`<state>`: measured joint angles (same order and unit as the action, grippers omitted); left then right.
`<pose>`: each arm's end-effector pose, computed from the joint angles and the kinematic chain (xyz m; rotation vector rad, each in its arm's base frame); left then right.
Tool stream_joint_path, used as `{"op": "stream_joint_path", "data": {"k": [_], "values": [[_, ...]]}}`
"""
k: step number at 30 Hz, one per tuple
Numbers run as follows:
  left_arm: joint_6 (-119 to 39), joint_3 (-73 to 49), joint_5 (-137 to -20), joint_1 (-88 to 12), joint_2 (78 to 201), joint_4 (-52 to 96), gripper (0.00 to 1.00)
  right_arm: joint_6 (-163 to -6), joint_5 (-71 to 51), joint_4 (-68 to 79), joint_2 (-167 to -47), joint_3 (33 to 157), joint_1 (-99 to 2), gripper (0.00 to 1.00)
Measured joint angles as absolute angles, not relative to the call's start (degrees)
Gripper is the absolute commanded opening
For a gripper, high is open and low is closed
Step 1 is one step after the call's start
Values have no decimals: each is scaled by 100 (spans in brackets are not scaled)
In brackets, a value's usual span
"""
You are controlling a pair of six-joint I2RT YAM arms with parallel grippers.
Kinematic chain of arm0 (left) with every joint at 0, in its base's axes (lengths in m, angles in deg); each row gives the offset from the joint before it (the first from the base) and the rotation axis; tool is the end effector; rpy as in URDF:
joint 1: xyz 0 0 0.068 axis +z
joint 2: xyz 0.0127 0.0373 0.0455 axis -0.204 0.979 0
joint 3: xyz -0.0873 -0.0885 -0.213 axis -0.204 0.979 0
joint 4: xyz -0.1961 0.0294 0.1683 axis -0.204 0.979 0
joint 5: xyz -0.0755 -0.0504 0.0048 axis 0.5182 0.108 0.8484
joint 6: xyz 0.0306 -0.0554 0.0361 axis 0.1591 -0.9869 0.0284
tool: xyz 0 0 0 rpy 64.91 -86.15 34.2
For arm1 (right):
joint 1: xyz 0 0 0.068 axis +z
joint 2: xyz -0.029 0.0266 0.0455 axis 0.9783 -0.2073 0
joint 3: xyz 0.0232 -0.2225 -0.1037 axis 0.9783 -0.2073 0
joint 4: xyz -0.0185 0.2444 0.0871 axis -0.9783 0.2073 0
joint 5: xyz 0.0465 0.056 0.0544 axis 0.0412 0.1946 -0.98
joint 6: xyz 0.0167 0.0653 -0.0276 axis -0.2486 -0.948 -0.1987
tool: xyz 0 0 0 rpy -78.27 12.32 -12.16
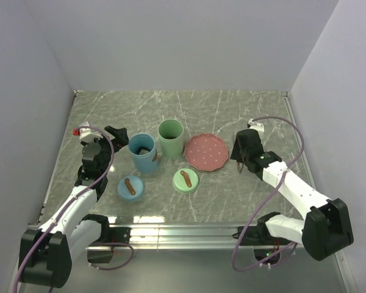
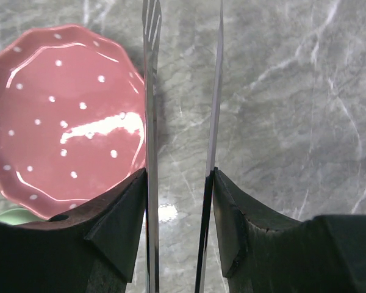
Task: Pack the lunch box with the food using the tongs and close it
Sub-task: Put down the clamp
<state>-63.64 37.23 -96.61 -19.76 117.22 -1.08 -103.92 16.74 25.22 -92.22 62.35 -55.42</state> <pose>0.2504 -0.0249 0.2189 -0.5198 1.5980 -0.4298 0.2542 0.0840 0.1982 0.2327 2.2677 0.0461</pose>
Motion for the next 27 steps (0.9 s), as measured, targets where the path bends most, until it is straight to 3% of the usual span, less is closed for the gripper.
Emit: {"op": "stream_joint_path", "data": {"k": [12,27], "values": [[-6364,3723,-9659,-1972,11717,-139,99,-10384,1259,2212,-10052,6162,-5995,53],[-6364,3723,-9600,-1972,11717,-141,99,-10414,1532,2559,-11506,7000,-6144,53]]}}
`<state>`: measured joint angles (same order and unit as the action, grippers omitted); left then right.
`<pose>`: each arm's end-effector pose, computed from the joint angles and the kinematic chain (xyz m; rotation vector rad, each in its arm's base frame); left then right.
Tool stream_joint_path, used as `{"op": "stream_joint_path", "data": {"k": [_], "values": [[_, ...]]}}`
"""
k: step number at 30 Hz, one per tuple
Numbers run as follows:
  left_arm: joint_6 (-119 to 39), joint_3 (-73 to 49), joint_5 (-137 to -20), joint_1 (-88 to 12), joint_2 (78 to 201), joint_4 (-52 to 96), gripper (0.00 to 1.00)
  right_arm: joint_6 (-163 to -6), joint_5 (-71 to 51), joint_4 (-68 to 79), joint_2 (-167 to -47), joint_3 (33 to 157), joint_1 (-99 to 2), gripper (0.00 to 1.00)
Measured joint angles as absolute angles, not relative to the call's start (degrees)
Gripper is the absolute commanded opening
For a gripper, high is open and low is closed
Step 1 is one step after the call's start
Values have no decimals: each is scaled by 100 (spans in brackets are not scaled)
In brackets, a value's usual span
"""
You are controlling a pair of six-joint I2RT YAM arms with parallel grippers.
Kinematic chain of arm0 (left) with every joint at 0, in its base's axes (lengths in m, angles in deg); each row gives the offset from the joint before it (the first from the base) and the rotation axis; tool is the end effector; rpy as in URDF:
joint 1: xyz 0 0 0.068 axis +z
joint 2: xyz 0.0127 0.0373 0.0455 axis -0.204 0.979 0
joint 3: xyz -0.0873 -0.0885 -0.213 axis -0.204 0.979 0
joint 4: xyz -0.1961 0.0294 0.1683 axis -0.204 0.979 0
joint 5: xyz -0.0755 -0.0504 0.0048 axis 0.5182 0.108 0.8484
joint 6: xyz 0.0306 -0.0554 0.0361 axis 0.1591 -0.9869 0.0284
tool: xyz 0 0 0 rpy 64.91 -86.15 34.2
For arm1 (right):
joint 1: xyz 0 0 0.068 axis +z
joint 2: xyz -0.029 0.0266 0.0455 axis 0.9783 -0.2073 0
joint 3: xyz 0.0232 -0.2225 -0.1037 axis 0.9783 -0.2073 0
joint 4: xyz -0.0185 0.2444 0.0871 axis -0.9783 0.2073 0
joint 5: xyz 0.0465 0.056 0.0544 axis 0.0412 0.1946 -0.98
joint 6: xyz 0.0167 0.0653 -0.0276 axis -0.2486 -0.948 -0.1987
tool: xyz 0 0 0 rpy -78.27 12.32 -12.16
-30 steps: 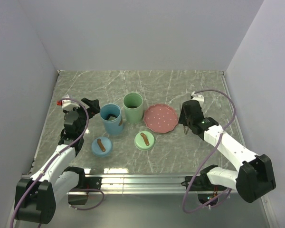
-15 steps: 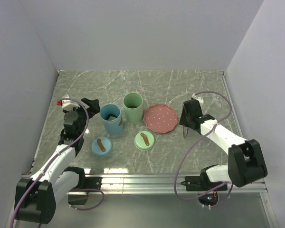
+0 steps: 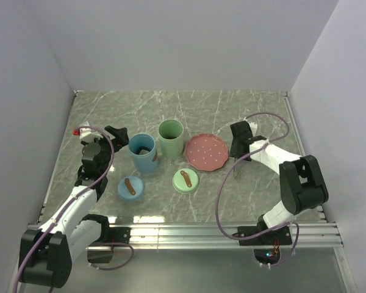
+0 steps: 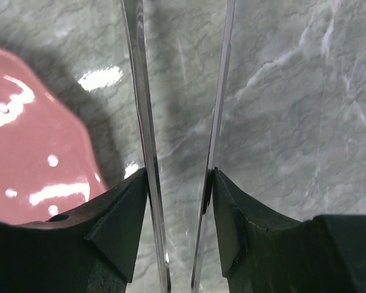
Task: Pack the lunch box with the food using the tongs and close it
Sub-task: Put down the clamp
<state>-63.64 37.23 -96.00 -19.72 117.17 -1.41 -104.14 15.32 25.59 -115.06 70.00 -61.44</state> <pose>0.2504 -0.0254 0.2199 -0.5117 1.5947 -0.4401 0.3039 0.0710 0.1323 0.3210 2.5103 -0.1186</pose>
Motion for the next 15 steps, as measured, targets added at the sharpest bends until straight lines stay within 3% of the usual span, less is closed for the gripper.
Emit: {"op": "stream_joint_path", "data": {"k": [15], "values": [[-6364,3723,-9578,-1972,11713,-141,99,-10499,1762,2876,-12045,7317,-6170,61]]}}
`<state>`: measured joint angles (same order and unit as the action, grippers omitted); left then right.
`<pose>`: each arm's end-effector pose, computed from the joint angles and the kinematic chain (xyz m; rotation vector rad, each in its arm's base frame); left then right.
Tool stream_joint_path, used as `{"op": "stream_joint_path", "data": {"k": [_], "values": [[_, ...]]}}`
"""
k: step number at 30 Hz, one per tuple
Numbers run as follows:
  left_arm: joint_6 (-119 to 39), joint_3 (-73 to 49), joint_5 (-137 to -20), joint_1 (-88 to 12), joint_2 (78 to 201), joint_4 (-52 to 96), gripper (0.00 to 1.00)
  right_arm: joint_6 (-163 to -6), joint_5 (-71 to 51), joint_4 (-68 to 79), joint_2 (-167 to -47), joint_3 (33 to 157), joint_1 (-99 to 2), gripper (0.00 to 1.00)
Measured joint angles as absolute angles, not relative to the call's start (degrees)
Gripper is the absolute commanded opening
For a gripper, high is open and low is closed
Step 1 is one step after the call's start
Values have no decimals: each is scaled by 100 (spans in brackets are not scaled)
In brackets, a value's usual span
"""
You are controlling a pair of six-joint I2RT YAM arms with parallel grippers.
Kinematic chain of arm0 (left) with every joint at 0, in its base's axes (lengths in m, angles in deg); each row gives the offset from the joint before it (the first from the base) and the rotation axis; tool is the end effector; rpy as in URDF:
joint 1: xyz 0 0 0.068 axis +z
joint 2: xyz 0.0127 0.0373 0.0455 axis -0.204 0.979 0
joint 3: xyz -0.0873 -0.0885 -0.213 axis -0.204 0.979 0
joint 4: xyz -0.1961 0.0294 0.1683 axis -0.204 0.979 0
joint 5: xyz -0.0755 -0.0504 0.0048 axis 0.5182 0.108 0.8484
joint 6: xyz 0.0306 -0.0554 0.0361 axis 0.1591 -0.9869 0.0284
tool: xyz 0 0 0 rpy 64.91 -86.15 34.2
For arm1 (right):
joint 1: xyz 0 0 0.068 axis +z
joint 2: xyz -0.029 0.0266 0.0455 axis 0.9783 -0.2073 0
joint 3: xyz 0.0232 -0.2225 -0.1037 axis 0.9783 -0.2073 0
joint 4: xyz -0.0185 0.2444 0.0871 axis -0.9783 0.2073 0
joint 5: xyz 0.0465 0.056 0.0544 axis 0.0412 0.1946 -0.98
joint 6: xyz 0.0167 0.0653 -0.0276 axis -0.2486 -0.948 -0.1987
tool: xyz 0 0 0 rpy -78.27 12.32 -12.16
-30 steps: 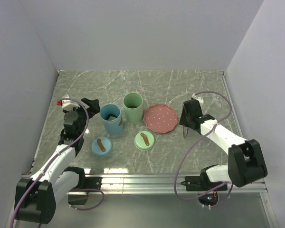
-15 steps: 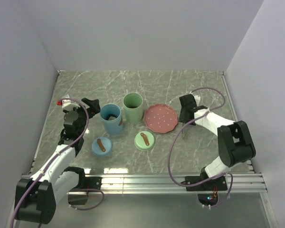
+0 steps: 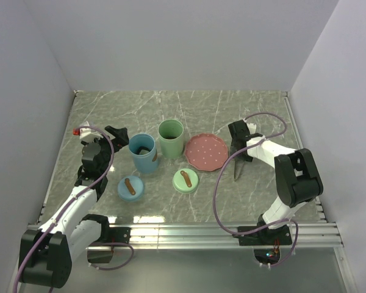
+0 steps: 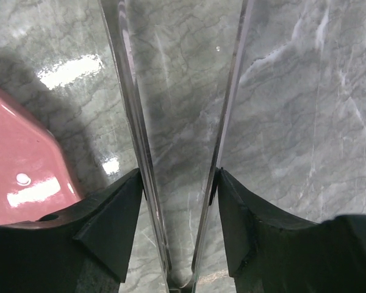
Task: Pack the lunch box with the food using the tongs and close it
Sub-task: Put down the clamp
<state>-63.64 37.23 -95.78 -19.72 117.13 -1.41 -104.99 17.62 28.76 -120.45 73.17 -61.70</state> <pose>0.2504 -0.0256 0.2200 -0.5088 1.5952 -0.4434 0.3114 0.0693 0.1177 0.3459 2.5735 -0.2152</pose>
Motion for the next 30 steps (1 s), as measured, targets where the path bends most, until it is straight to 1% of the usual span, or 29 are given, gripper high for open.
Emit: {"op": "stream_joint_path", "data": {"k": [13,17,23,27,30], "values": [[-6364,3725,-9580,-1972,11693,-136,100,-10681,1908,3068,-12017,7306,-6170,66],[-6364,3727,-9583,-1972,11639,-139,99,-10755,1974,3189,-11812,7229,-6170,70],[-6364,3727,-9585,-1972,11636,-139,99,-10840,2070,3379,-11016,7063,-6113,72],[-6364,3745,-9620,-1972,11630,-141,100,-10805,2070,3405,-10150,6960,-5879,72],[-6364,3801,-9694,-1972,11582,-132,99,-10633,1934,3149,-9346,6930,-5582,73]]}}
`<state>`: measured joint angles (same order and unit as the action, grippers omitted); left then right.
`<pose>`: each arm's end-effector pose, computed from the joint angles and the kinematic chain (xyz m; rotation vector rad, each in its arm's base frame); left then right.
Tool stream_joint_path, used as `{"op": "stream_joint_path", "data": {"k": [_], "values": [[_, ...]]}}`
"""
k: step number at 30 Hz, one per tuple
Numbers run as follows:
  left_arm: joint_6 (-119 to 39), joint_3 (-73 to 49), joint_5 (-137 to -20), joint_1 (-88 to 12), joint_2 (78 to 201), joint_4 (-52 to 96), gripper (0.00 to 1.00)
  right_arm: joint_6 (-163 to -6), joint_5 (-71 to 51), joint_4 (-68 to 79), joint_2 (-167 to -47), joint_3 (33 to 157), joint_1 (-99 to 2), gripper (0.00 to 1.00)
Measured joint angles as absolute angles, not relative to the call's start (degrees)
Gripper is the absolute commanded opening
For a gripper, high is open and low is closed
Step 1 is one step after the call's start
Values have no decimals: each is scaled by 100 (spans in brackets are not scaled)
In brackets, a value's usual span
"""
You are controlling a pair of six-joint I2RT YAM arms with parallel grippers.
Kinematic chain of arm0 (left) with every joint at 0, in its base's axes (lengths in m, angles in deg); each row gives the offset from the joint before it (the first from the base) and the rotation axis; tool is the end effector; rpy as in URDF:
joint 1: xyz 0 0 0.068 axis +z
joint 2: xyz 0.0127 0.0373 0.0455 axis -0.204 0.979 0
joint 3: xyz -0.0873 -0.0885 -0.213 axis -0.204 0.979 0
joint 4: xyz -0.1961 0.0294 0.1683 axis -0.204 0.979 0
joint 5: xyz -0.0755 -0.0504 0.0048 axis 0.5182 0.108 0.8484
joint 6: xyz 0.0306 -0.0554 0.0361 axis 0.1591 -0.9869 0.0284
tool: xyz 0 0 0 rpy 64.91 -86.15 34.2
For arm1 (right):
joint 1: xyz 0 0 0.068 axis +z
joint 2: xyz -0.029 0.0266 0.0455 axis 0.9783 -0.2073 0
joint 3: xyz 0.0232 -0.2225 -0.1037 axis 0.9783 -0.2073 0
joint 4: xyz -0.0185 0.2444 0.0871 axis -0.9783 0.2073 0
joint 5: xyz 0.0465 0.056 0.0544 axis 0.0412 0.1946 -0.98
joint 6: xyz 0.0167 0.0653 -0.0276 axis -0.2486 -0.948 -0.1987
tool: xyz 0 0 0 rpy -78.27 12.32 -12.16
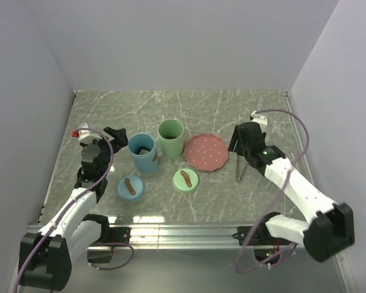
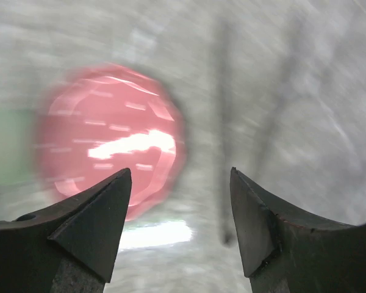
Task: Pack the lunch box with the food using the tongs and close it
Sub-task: Put down the clamp, then pick up the lid of the lunch box with the right arm
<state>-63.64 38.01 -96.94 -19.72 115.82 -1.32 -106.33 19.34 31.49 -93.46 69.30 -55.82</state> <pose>0.2468 -0.0239 0.2200 -0.5217 1.5814 -0.4293 0.2613 0.0822 0.2248 0.3074 2.2524 0.0107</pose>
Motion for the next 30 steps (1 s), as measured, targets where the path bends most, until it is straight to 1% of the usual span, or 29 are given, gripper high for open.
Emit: {"op": "stream_joint_path", "data": {"k": [2,6,10,14,18,24,30], "values": [[-6366,3836,-9749,-1972,11512,-115,99,-10488,1707,2808,-8854,6855,-5427,75],[-6366,3930,-9904,-1972,11256,-97,100,-10209,1156,1818,-8061,6484,-5352,77],[-6383,4066,-10094,-1972,10815,-47,99,-10025,813,1077,-7910,6208,-5352,77],[-6388,4103,-10206,-1972,10458,14,100,-9852,437,566,-8229,6184,-5352,77],[-6388,4127,-10289,-1972,10238,49,99,-9715,-186,131,-8802,6184,-5263,76],[-6410,4160,-10341,-1974,10235,163,100,-9494,-492,-70,-9744,6184,-4504,73],[-6412,4162,-10345,-1974,10382,220,99,-9455,-426,-37,-10087,6184,-3835,70]]}}
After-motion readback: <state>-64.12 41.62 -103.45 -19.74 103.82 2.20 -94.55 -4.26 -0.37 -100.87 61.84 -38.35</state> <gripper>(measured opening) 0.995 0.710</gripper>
